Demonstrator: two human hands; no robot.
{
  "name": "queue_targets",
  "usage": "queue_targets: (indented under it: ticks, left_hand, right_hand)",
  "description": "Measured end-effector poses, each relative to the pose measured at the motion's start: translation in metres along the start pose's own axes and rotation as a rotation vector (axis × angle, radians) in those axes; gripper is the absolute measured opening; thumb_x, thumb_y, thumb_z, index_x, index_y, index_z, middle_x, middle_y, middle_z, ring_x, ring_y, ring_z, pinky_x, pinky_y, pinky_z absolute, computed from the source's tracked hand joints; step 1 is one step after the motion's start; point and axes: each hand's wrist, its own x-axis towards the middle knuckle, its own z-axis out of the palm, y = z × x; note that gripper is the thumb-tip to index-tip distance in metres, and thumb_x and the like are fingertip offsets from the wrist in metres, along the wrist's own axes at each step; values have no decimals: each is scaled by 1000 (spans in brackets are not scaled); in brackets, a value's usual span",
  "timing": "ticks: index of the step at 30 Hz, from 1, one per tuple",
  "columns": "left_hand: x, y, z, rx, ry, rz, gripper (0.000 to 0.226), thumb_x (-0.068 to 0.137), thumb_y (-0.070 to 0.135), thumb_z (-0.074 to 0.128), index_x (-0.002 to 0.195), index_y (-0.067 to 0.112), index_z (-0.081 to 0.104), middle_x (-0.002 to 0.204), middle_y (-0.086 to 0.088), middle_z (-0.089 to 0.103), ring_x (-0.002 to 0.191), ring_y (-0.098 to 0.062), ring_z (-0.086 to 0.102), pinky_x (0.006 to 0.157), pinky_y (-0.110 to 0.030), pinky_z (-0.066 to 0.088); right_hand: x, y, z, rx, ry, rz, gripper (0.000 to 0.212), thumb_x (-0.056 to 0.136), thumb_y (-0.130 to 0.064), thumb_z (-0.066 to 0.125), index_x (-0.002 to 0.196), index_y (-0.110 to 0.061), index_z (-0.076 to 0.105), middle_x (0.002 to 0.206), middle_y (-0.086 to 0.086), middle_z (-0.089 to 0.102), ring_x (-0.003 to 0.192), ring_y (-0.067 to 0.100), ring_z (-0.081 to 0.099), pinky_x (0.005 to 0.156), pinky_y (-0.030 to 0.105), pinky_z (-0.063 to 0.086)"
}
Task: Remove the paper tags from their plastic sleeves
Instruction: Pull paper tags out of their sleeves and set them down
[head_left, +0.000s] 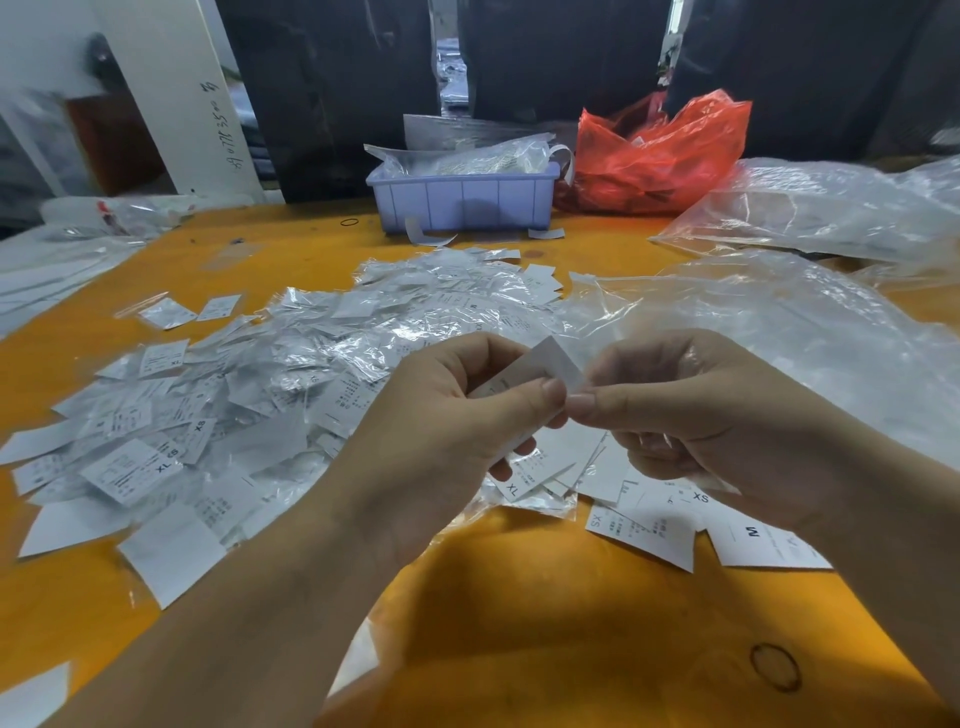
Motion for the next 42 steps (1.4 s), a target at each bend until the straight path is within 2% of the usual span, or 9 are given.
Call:
queue_targets:
  ticks: [10, 16, 21, 23, 25, 32, 34, 37, 42]
  left_hand:
    - [-1, 6, 3, 23, -47, -41, 19, 75, 29, 71, 89, 16, 72, 70, 4, 70, 59, 1, 61, 50, -10, 43]
    - [1, 3, 2, -24, 13, -76, 27, 75, 30, 77, 92, 8, 71, 70, -4, 70, 49, -7, 52, 45, -18, 42]
    - [2, 2, 3, -77, 45, -126, 27, 66, 45, 75, 80, 21, 73, 75, -3, 68, 56, -13, 60, 42, -23, 43]
    - [3, 3, 3, -85, 53, -145, 12, 73, 37, 79, 72, 26, 73, 77, -5, 67, 59, -16, 60, 42, -24, 42]
    - [4, 2, 2, -83, 71, -150, 12, 82, 25, 73, 69, 27, 72, 80, -9, 69, 60, -17, 60, 43, -24, 42]
    - [3, 1, 1, -36, 86, -111, 14, 90, 13, 65, 78, 18, 71, 76, -1, 70, 57, -12, 58, 45, -22, 42]
    - [3, 0, 1, -22, 84, -101, 11, 91, 14, 65, 81, 15, 72, 73, 1, 69, 57, -11, 59, 45, -21, 42]
    - [3, -1, 1, -9, 85, -85, 7, 90, 15, 66, 86, 12, 71, 73, 2, 68, 58, -10, 59, 46, -21, 42]
    - [3, -3, 2, -9, 91, -60, 5, 89, 16, 68, 87, 13, 71, 73, -1, 67, 59, -11, 60, 48, -22, 46]
  right_hand:
    - [2, 2, -2, -40, 3, 14, 32, 76, -32, 68, 83, -2, 73, 53, 0, 34, 47, 11, 26, 41, 20, 24]
    - [2, 3, 0, -6, 15, 2, 44, 69, -35, 69, 86, 5, 68, 52, 0, 34, 46, 11, 26, 39, 19, 25]
    - [4, 3, -1, 41, 88, -2, 32, 71, -28, 68, 81, 1, 71, 52, 2, 32, 44, 11, 25, 39, 19, 23]
    - [3, 1, -1, 52, 113, -17, 16, 75, -25, 66, 67, -13, 73, 52, 3, 33, 44, 12, 23, 40, 20, 22]
    - [4, 0, -3, 59, 129, -26, 26, 80, -21, 63, 54, -21, 69, 51, 2, 33, 45, 14, 22, 40, 22, 20]
    - [5, 2, 0, 56, 81, -26, 29, 75, -25, 65, 47, -22, 61, 49, 0, 33, 41, 11, 24, 39, 20, 22]
    - [5, 4, 0, 41, 60, -15, 24, 74, -26, 68, 52, -19, 64, 50, 1, 34, 42, 10, 25, 39, 19, 23]
    - [6, 7, -2, 43, 40, 6, 28, 76, -23, 75, 81, 4, 68, 52, 2, 32, 43, 10, 25, 39, 18, 24]
    - [6, 8, 1, 47, 35, -6, 18, 76, -26, 67, 83, -11, 76, 53, 0, 31, 43, 8, 27, 39, 17, 25]
